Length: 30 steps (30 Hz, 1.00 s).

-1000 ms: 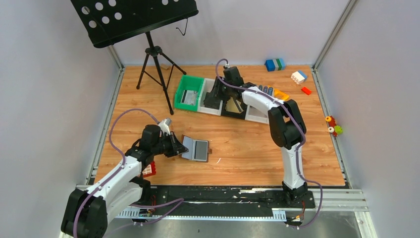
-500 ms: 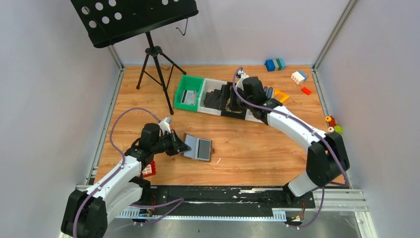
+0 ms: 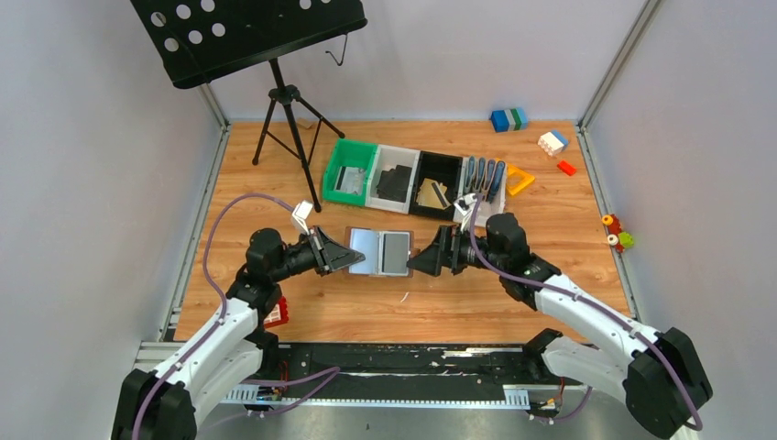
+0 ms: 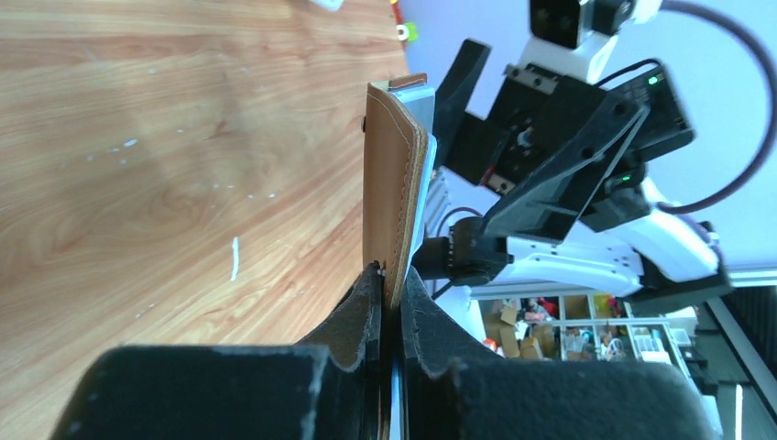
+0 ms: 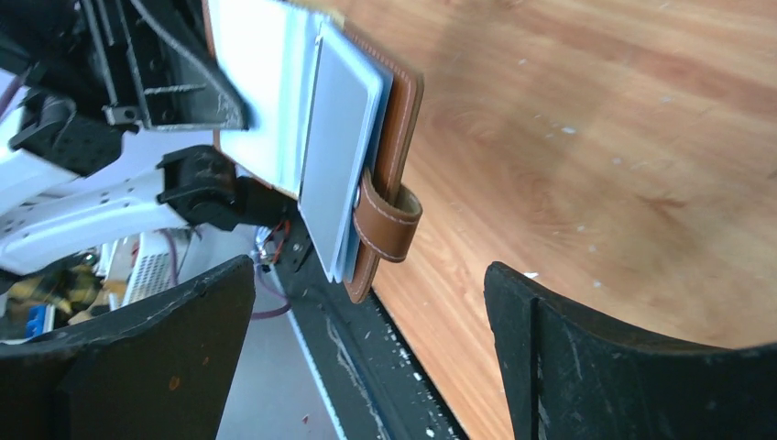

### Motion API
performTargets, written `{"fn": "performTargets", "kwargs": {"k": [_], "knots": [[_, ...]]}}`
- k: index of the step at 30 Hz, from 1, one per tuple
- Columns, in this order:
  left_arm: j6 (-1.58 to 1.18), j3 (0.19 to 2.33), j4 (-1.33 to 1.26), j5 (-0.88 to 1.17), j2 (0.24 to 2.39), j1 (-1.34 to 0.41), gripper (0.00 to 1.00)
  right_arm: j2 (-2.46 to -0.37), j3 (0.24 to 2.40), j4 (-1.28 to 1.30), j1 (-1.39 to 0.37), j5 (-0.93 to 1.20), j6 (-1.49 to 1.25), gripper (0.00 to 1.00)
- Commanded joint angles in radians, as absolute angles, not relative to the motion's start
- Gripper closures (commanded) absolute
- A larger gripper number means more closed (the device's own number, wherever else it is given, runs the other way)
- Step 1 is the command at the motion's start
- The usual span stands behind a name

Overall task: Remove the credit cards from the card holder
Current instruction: Remove the credit card from the card holder.

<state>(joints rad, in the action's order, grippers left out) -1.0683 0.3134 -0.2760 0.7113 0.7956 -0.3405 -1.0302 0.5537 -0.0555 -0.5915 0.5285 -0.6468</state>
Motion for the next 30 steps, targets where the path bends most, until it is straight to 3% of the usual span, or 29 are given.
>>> {"fn": "performTargets", "kwargs": {"k": [1,10,17,21,24,28,30], "knots": [[-1.158,0.297,-0.425,0.768,0.752,-0.337,0.89,-0.966,0.494,-0.244,-0.642,0.551,-0.735,0.06],[-1.231,0.289,-0.47,0.792,0.69,-0.341,0.88,-1.035,0.528,-0.326,-0.694,0.542,-0.79,0.29],[-1.199,0.303,-0.42,0.807,0.687,-0.342,0.88,-1.04,0.506,-0.407,-0.695,0.55,-0.843,0.74],[-1.05,0.357,-0.199,0.752,0.693,-0.342,0.81,-1.027,0.486,-0.401,-0.696,0.532,-0.849,0.99],[-0.768,0.483,0.208,0.621,0.7,-0.341,0.75,-1.02,0.477,-0.363,-0.695,0.506,-0.845,1.0],[-0.641,0.591,0.475,0.386,0.695,-0.342,0.53,-1.027,0.469,-0.333,-0.696,0.484,-0.839,1.0],[-0.615,0.633,0.552,0.294,0.68,-0.341,0.5,-1.037,0.475,-0.3,-0.695,0.464,-0.831,1.0]]}}
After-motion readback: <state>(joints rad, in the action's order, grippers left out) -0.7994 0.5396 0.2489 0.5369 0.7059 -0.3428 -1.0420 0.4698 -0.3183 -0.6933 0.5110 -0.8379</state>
